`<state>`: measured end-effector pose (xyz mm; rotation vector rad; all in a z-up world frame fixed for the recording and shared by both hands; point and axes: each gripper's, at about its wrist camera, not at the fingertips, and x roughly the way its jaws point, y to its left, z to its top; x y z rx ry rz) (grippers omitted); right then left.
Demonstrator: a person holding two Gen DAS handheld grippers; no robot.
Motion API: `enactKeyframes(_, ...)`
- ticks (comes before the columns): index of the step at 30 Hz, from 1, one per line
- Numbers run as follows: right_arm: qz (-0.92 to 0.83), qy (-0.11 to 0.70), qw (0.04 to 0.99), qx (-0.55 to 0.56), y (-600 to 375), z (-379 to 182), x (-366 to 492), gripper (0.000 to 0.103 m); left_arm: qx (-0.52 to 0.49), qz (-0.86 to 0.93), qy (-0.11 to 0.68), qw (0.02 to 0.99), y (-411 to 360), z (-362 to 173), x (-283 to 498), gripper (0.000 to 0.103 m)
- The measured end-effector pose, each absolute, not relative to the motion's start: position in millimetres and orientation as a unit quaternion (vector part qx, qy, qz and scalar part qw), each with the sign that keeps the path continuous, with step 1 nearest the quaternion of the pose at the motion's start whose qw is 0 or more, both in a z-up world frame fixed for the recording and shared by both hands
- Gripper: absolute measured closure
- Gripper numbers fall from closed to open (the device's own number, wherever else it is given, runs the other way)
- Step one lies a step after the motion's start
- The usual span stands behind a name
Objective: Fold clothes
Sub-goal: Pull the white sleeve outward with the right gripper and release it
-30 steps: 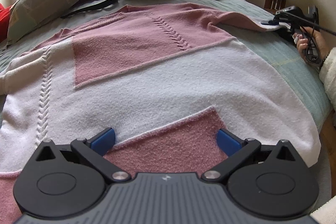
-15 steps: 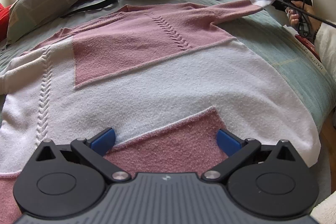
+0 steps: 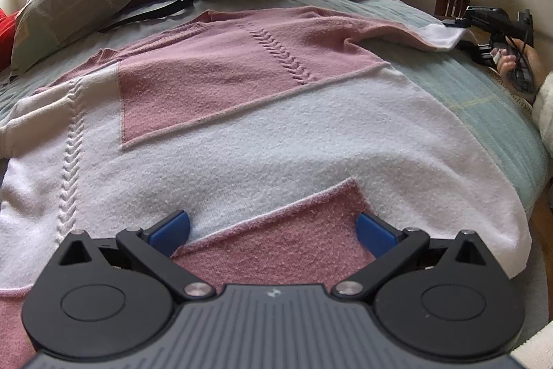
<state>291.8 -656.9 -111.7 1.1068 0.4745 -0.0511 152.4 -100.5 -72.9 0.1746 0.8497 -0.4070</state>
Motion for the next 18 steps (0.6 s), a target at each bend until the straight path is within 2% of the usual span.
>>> enactKeyframes(3, -0.043, 0.222, 0.83, 0.51, -659.5, -108.5, 300.1, 0.062, 0.084, -0.195, 0.41, 0.887, -99.9, -72.3, 152.3, 0.001)
enactKeyframes(5, -0.055, 0.225, 0.842, 0.487, -658.4, -102.1, 305.6, 0.069, 0.084, -0.195, 0.411, 0.887, -100.3, -72.3, 152.6, 0.001)
enactKeyframes(6, -0.061, 0.227, 0.848, 0.475, -657.8, -98.8, 308.4, 0.085, 0.085, -0.194, 0.411, 0.886, -100.4, -72.4, 152.7, 0.001)
enactKeyframes(7, -0.067, 0.228, 0.854, 0.464, -657.3, -95.6, 311.2, 0.096, 0.086, -0.195, 0.411, 0.886, -100.6, -72.5, 152.9, 0.001)
enactKeyframes(18, -0.06, 0.205, 0.919, 0.33, -653.6, -30.4, 348.7, 0.096, 0.09, -0.187, 0.414, 0.886, -104.6, -72.7, 155.2, 0.001)
